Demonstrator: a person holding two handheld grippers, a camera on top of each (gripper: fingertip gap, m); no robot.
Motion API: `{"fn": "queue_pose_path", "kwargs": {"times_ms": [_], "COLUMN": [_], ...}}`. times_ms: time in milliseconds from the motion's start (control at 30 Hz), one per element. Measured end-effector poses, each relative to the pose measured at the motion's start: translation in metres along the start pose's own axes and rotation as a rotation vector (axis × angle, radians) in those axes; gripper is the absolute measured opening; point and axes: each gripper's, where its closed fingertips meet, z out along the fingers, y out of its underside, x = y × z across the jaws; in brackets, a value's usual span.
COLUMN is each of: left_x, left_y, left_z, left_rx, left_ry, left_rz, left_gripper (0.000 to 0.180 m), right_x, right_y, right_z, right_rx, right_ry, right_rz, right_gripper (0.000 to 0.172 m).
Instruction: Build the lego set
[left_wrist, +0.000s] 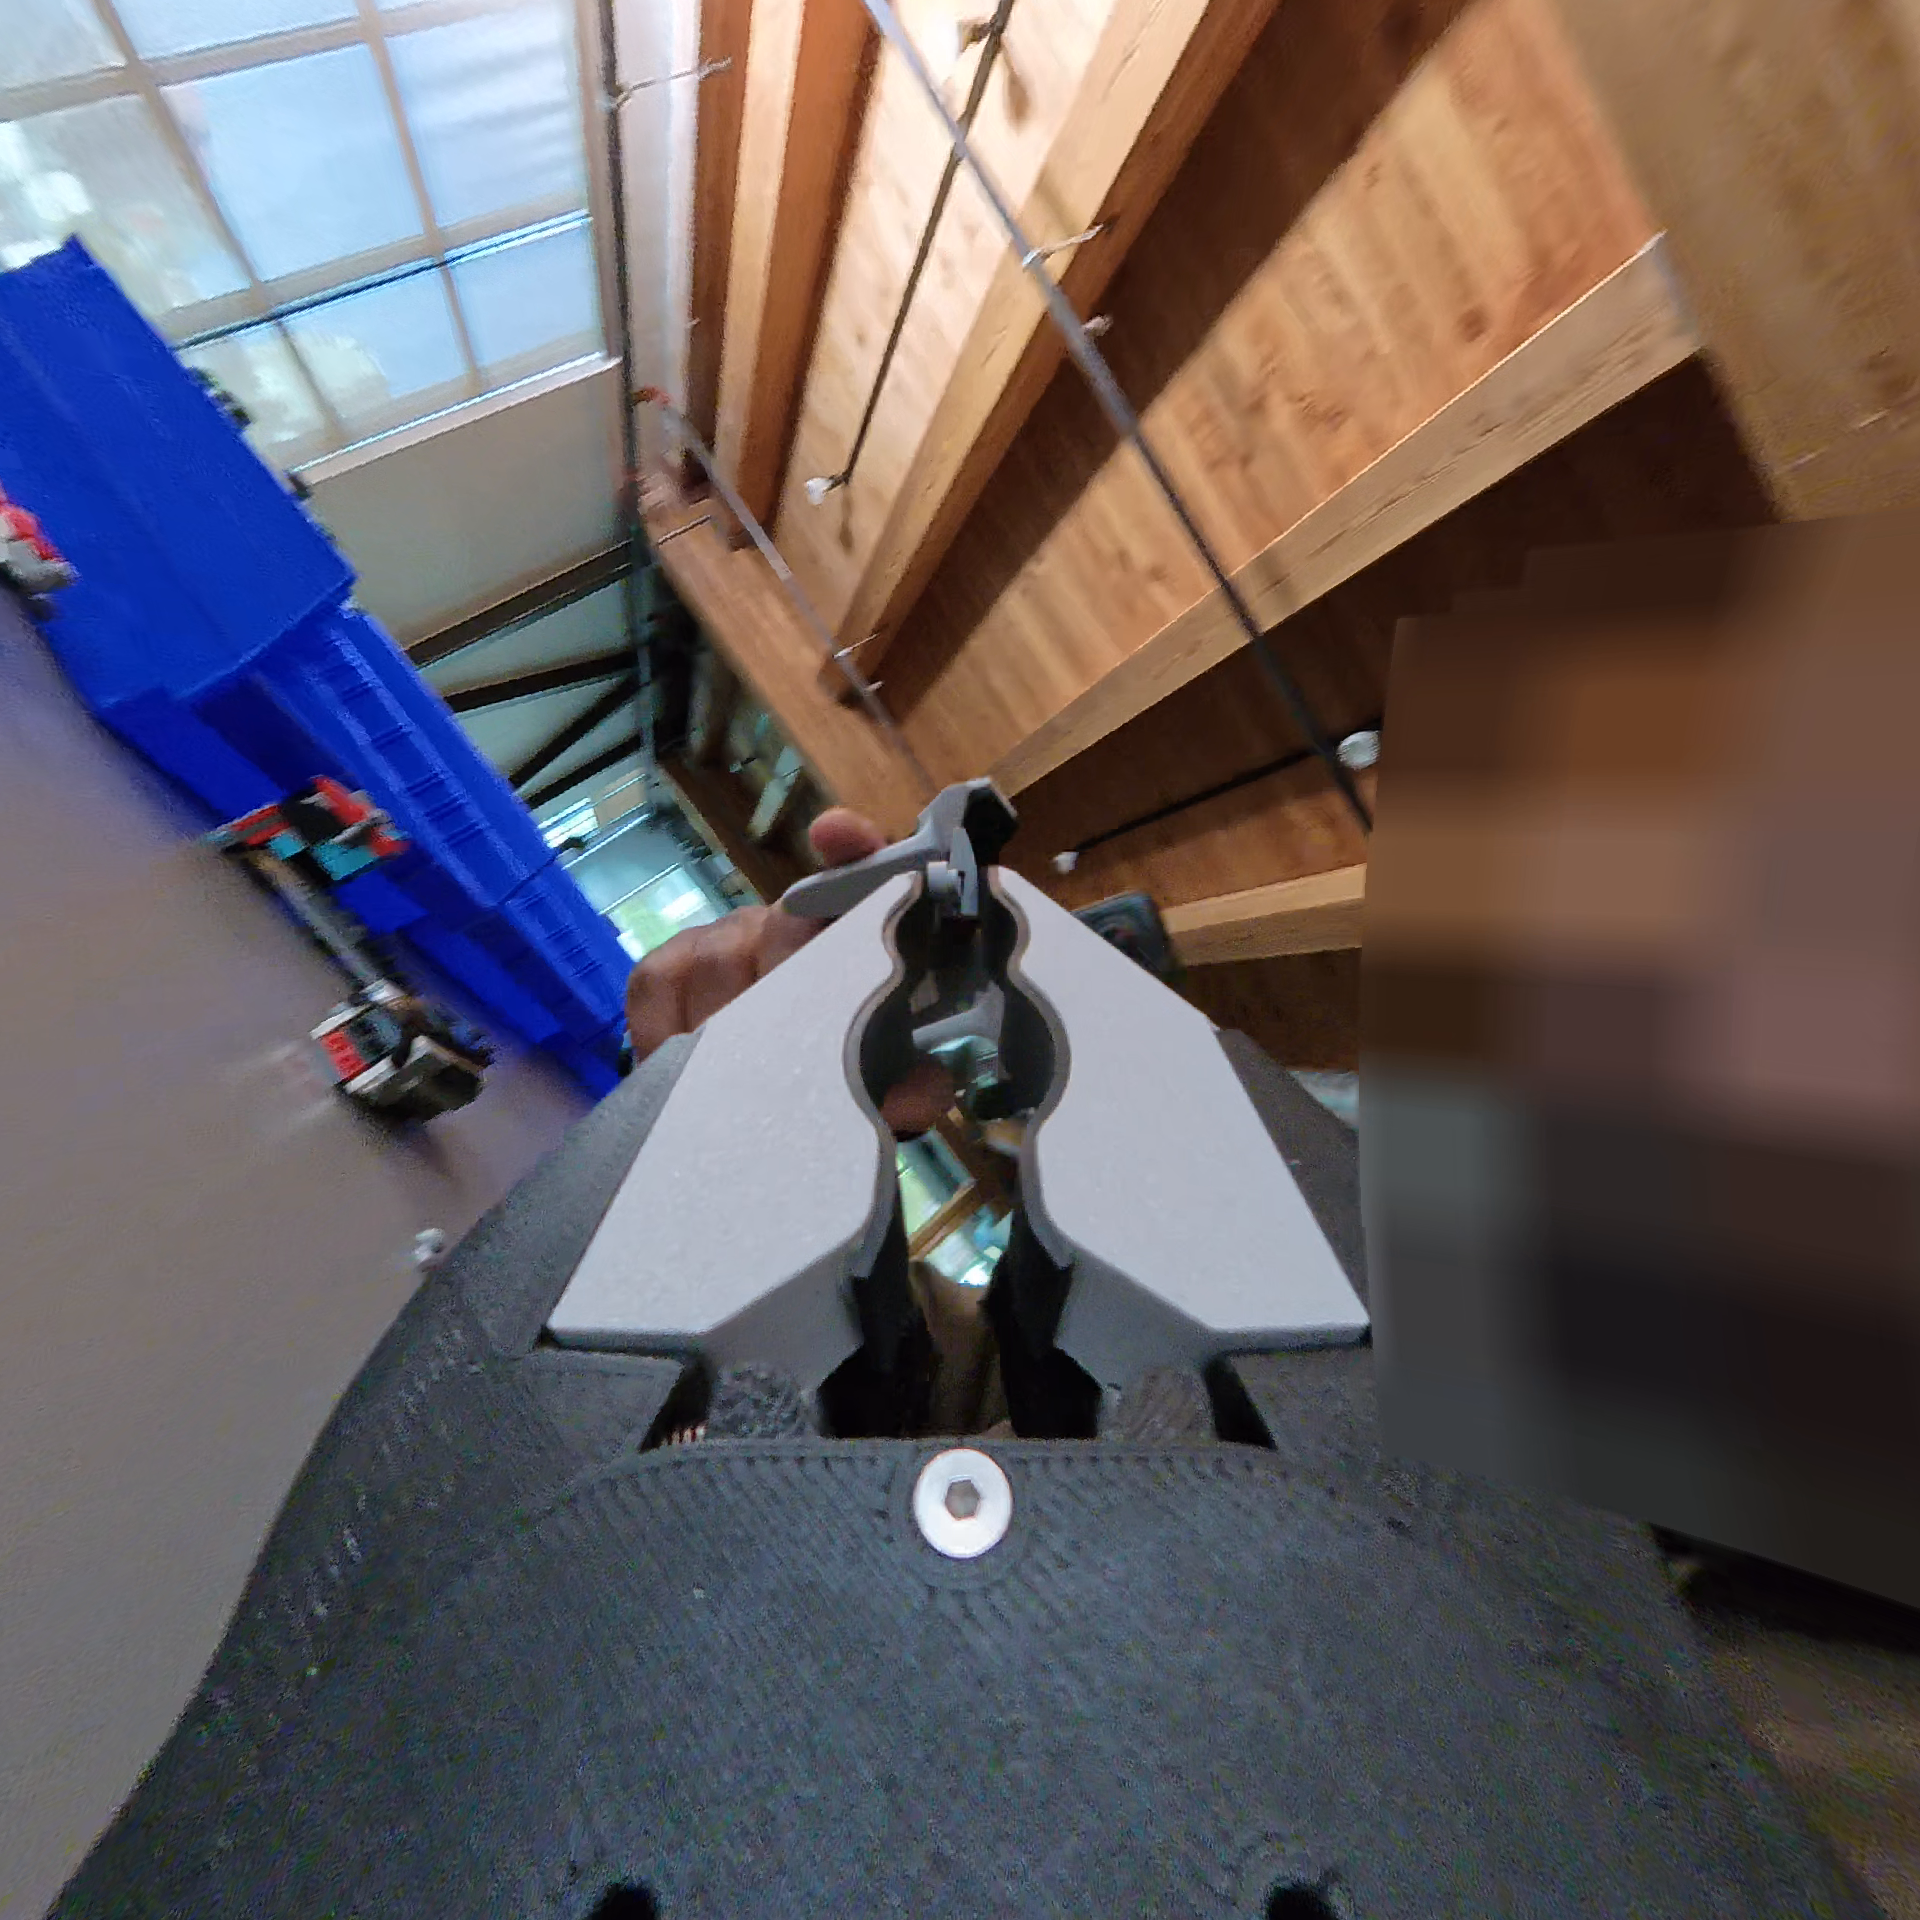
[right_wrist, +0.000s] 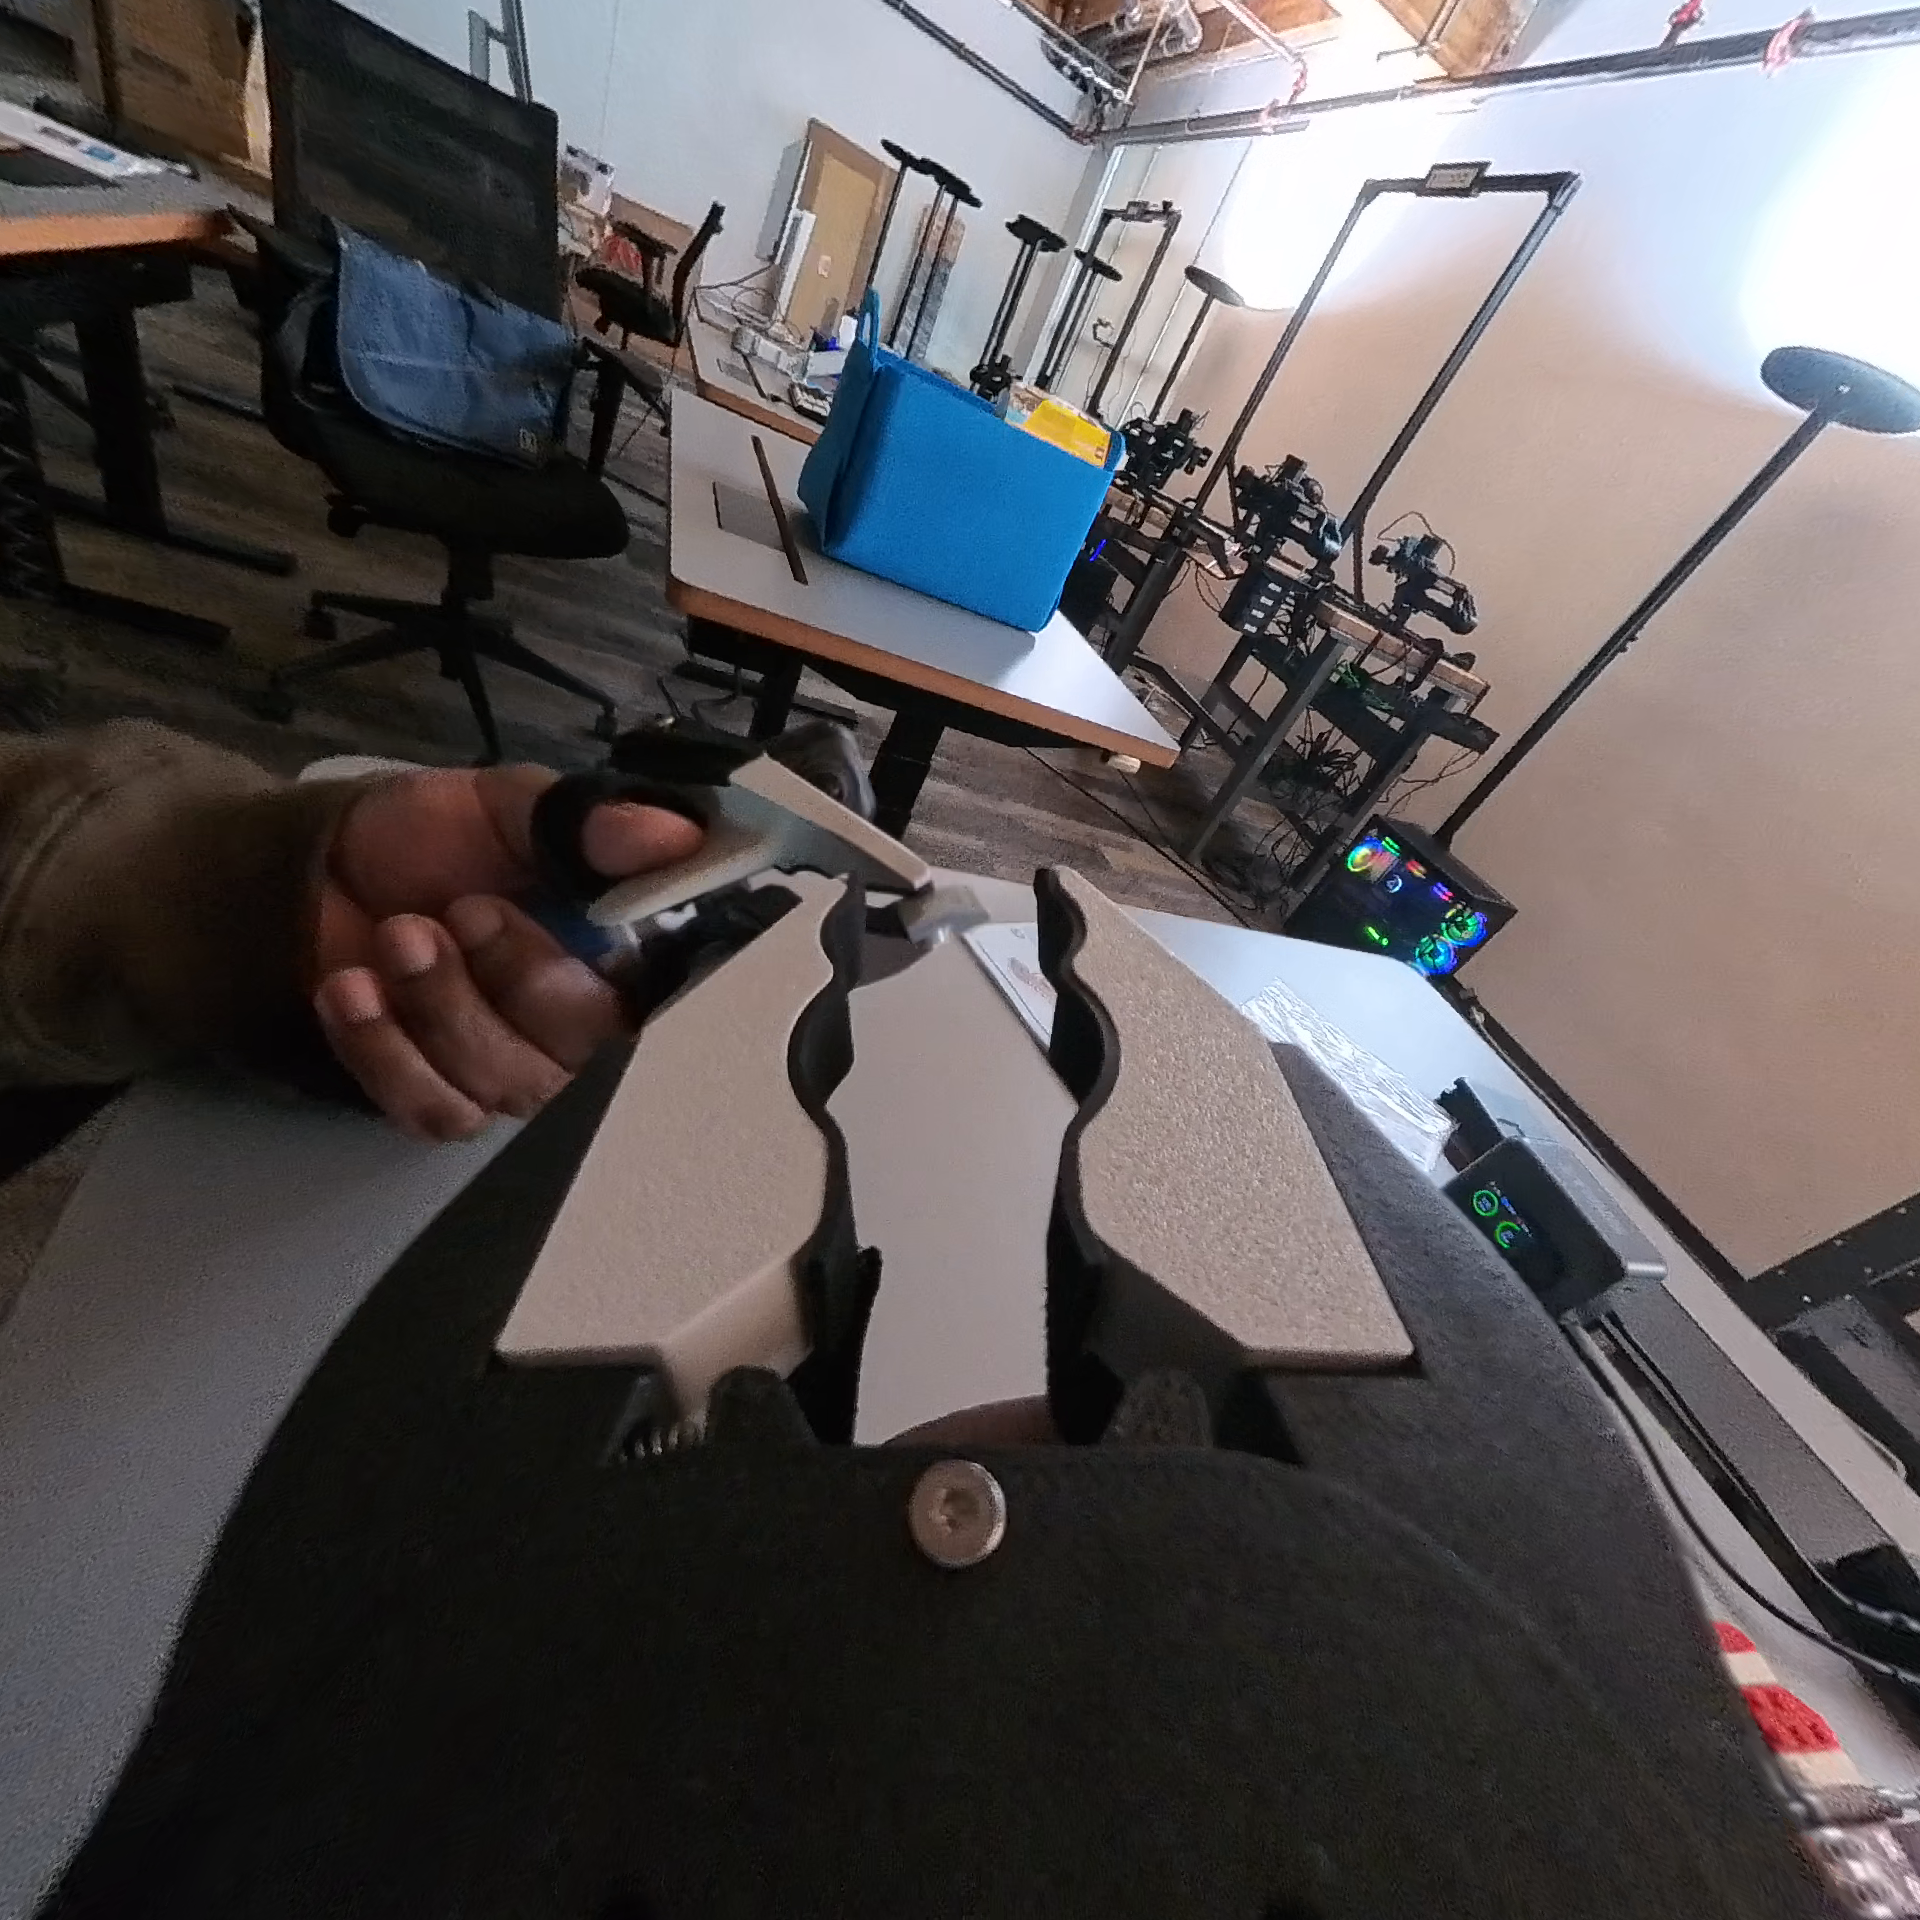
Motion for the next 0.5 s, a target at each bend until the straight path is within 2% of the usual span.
{"fn": "queue_pose_path", "kwargs": {"times_ms": [33, 167, 500], "left_x": [-0.003, -0.007, -0.009], "left_y": [0.005, 0.018, 0.024], "left_z": [0.002, 0.008, 0.011], "left_rx": [-0.028, -0.100, -0.135], "left_ry": [-0.028, -0.065, -0.075], "left_rz": [0.020, 0.062, 0.071], "left_gripper": [0.008, 0.009, 0.009], "right_x": [-0.001, -0.006, -0.011], "right_y": [0.003, 0.013, 0.020], "right_z": [-0.002, -0.011, -0.017], "right_rx": [-0.006, -0.031, -0.049], "right_ry": [-0.011, -0.039, -0.037], "right_rz": [-0.015, -0.087, -0.179], "right_gripper": [0.035, 0.037, 0.030]}}
